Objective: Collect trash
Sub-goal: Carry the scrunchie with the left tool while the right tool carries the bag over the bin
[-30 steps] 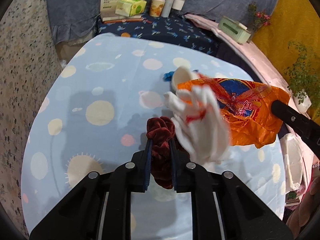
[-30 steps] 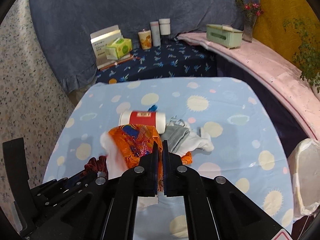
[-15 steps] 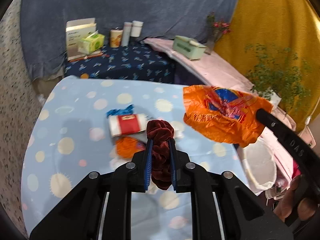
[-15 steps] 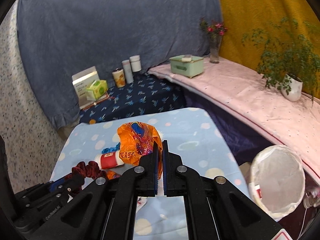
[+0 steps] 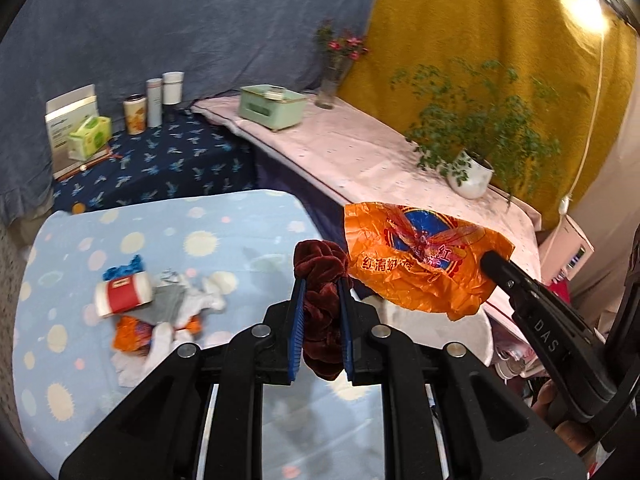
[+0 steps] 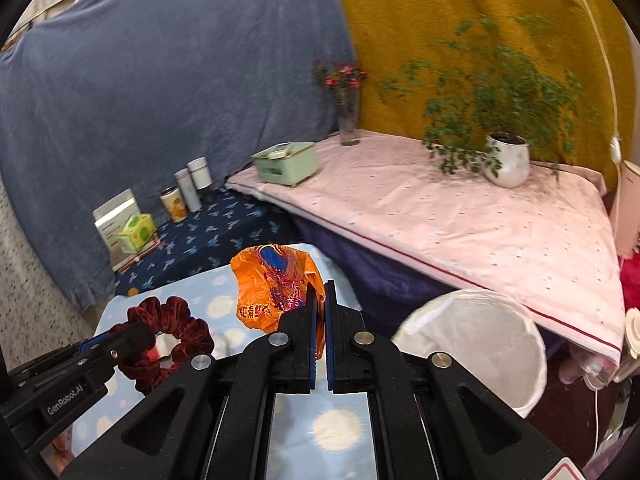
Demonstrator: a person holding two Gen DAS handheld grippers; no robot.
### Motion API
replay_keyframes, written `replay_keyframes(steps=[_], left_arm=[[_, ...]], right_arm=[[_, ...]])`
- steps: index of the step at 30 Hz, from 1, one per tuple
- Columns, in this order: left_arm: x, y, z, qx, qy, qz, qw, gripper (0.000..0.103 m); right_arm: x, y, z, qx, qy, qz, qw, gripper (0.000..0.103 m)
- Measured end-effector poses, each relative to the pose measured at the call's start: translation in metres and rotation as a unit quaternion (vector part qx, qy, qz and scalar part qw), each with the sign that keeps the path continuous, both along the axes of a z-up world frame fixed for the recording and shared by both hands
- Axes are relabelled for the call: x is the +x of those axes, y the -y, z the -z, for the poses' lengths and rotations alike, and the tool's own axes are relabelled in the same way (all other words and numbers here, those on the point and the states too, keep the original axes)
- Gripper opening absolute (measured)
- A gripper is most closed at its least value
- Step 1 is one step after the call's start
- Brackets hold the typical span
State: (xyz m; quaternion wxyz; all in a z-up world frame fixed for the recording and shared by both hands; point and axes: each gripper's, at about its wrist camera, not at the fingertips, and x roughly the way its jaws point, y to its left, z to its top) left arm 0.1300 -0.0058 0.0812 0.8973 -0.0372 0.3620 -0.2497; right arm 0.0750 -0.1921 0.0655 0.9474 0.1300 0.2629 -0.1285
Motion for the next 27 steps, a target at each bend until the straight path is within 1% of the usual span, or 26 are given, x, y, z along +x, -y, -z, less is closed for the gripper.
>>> replay_keyframes(steps=[5,15,20,27], left_arm=[[-0.005,0.051,0.003,0.007,-0.003,0.035,0.9994,0.015],[-0.018,0.149,0.028,0.045,-0.012,0.100,0.9939,0.015],[-0.021,0.184,0.040,0.057,-0.020,0.125,0.9903,0.015],[-0.020,0.214,0.057,0.066,-0.034,0.144,0.9867,0.016]], right_arm=[[-0.020,0.046,0.008,0.010,-0.002,0.039,0.999,0.003],[-0.053,0.123,0.034,0.034,-0.015,0.105,0.994,0.003],[-0.064,0.149,0.048,0.045,-0.024,0.127,0.991,0.003],[-0.070,0.170,0.064,0.054,-0.036,0.146,0.987,0.003]])
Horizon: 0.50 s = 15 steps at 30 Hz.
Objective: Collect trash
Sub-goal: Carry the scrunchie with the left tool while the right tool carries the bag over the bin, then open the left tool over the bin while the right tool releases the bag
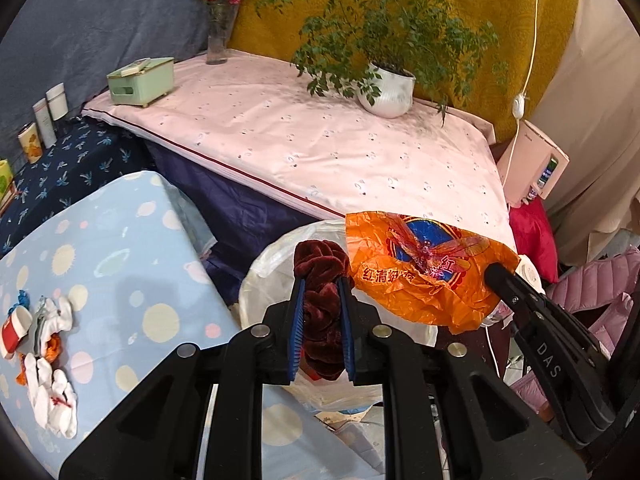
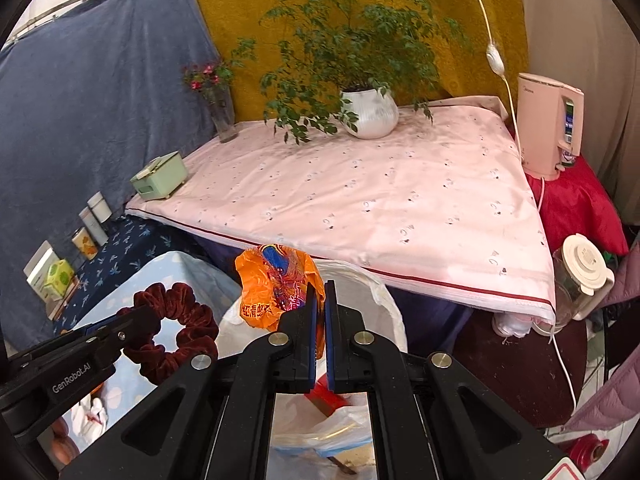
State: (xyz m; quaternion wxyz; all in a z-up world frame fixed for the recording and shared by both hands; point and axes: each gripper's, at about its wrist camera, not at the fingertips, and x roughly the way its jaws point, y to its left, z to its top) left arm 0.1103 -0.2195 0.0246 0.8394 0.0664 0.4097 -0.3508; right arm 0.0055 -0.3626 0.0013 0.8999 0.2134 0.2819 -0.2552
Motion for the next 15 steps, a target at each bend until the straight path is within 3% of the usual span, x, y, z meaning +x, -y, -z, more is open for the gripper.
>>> replay_keyframes(steps=[3,4,5,6,15], left_arm=[[0.002,0.006,0.005,-0.004,-0.005,0.006,1.0000,0.023],[0.002,0.007,0.006,-0.003,-0.005,0.004,1.0000,0.032],[0.003,0.008,0.006,-0.001,0.000,-0.006,1.0000,0.053],[0.003,0.006,0.005,-0.005,0.011,-0.017,0.9998,0.063],[0.014,-0.004,0.006,0.004,0.021,-0.035,0.9992,0.063]], right_arm=[[0.003,0.004,0.006,0.002,-0.006,0.001,1.000,0.004],[0.004,0.004,0.007,0.001,-0.009,0.000,1.000,0.007],[0.005,0.004,0.008,-0.001,-0.011,0.004,1.000,0.008],[0.006,0.004,0.009,-0.003,-0.013,0.004,1.000,0.013],[0.015,-0.002,0.012,-0.010,-0.020,0.000,1.000,0.029]])
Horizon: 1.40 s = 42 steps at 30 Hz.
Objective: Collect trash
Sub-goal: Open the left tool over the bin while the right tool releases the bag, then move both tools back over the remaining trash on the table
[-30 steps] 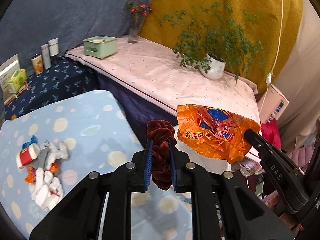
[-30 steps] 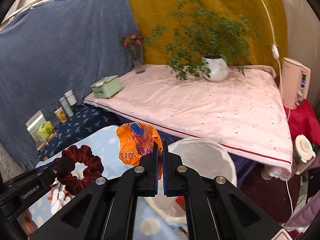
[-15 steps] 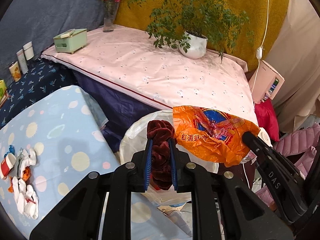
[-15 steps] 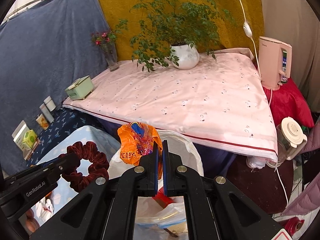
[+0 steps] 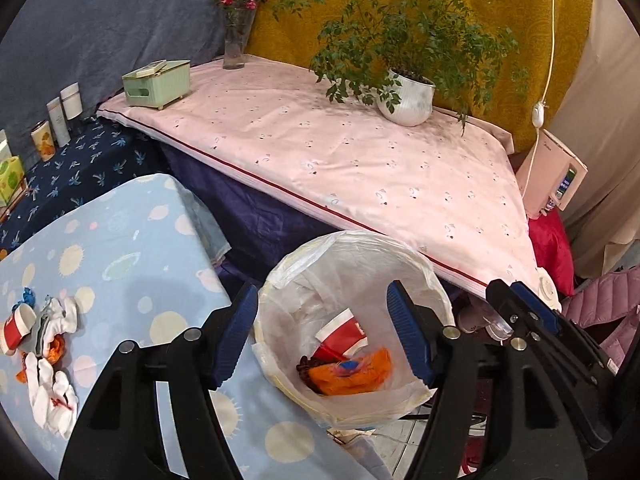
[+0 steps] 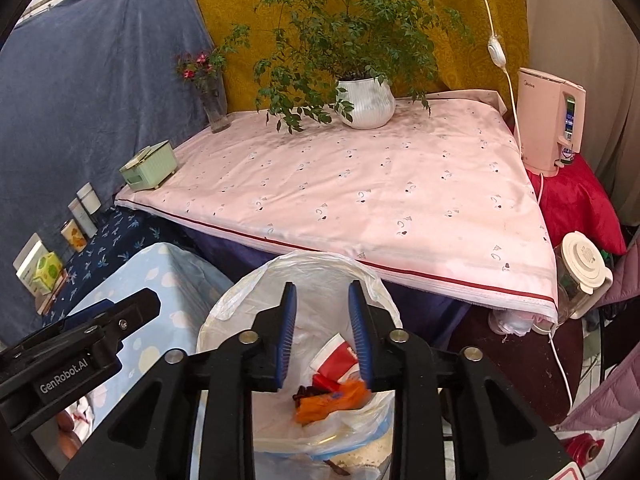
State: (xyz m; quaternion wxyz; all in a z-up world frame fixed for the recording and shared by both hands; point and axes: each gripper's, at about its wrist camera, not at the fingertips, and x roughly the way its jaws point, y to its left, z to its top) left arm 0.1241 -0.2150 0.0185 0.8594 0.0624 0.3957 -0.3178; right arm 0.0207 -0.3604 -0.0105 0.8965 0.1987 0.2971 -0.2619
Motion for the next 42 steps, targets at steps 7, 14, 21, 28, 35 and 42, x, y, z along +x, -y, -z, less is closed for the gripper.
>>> replay_keyframes(steps=[7,14,21,28,35,42], left_arm=[[0.007,-0.019,0.000,-0.002,0.001,-0.019,0.9998,0.063],[0.017,-0.048,0.000,-0.006,-0.002,-0.049,0.9988,0.063],[0.025,-0.087,0.002,-0.011,-0.005,-0.086,0.9963,0.064],[0.030,-0.123,0.006,-0.009,-0.004,-0.115,0.9934,0.065],[0.033,-0.162,0.012,-0.009,-0.006,-0.146,0.9893,0.067],[0.038,-0.207,0.021,-0.009,-0.013,-0.180,0.9835,0.068]], right_arm=[[0.009,-0.016,-0.005,-0.008,-0.001,-0.013,1.000,0.039],[0.022,-0.039,-0.007,-0.015,-0.006,-0.037,0.999,0.039],[0.035,-0.065,-0.008,-0.021,-0.012,-0.061,0.998,0.041],[0.047,-0.096,-0.008,-0.023,-0.016,-0.089,0.996,0.042],[0.062,-0.136,-0.005,-0.030,-0.025,-0.127,0.991,0.043],[0.075,-0.175,-0.002,-0.035,-0.032,-0.160,0.986,0.046]])
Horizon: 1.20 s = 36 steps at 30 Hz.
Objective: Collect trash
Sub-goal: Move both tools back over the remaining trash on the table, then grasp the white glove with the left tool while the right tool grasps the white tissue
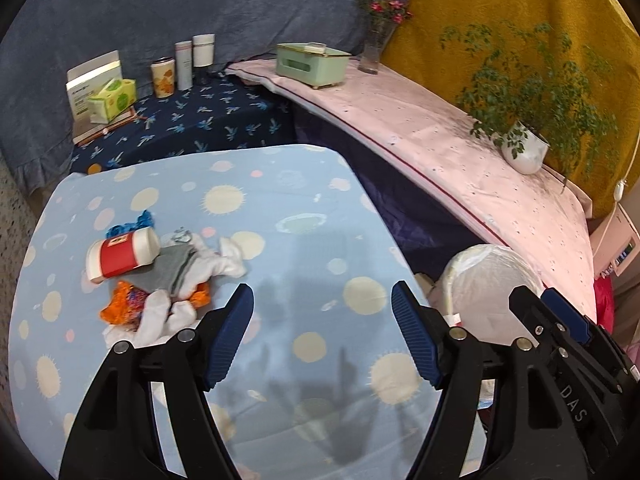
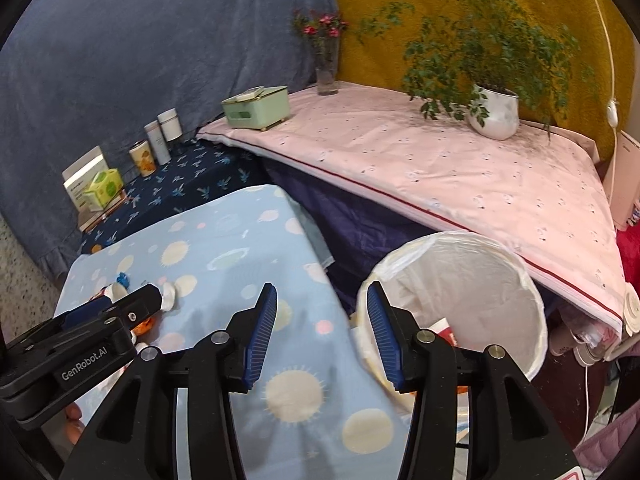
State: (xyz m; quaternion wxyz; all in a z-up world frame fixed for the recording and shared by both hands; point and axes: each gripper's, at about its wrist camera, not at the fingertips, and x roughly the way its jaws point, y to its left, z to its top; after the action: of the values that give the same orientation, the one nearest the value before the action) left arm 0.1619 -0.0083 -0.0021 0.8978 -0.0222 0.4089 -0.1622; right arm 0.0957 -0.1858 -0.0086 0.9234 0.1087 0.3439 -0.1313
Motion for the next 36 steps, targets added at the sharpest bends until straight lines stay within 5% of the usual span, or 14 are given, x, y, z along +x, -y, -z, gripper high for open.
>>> replay_keyframes(steps=[6,19,25,29,36], left_arm=[[0.005,-0.040,0.014,-0.004,-0.014,-0.032,0.9994,0.078],[0.012,-0.122,0.082,0.019,-0.082,-0.077,0.9935,0.078],[0.011,-0.125,0.099,0.021,-0.098,-0.055,0.9934,0.047],[0.011,-0.126,0.099,0.011,-0.103,-0.042,0.9937,0.013],[0.006,-0.140,0.069,-0.027,-0.082,-0.037,0.9956,0.009]], right_arm=[[0.010,-0.034,0.004,-0.004,-0.010,-0.030,1.000,0.047],[0.031,-0.097,0.035,0.002,-0.046,-0.082,0.996,0.047],[0.037,-0.117,0.048,0.001,-0.061,-0.099,0.993,0.047],[0.040,-0.126,0.051,0.001,-0.066,-0.105,0.992,0.047],[0.047,-0.138,0.048,-0.004,-0.065,-0.113,0.991,0.047]])
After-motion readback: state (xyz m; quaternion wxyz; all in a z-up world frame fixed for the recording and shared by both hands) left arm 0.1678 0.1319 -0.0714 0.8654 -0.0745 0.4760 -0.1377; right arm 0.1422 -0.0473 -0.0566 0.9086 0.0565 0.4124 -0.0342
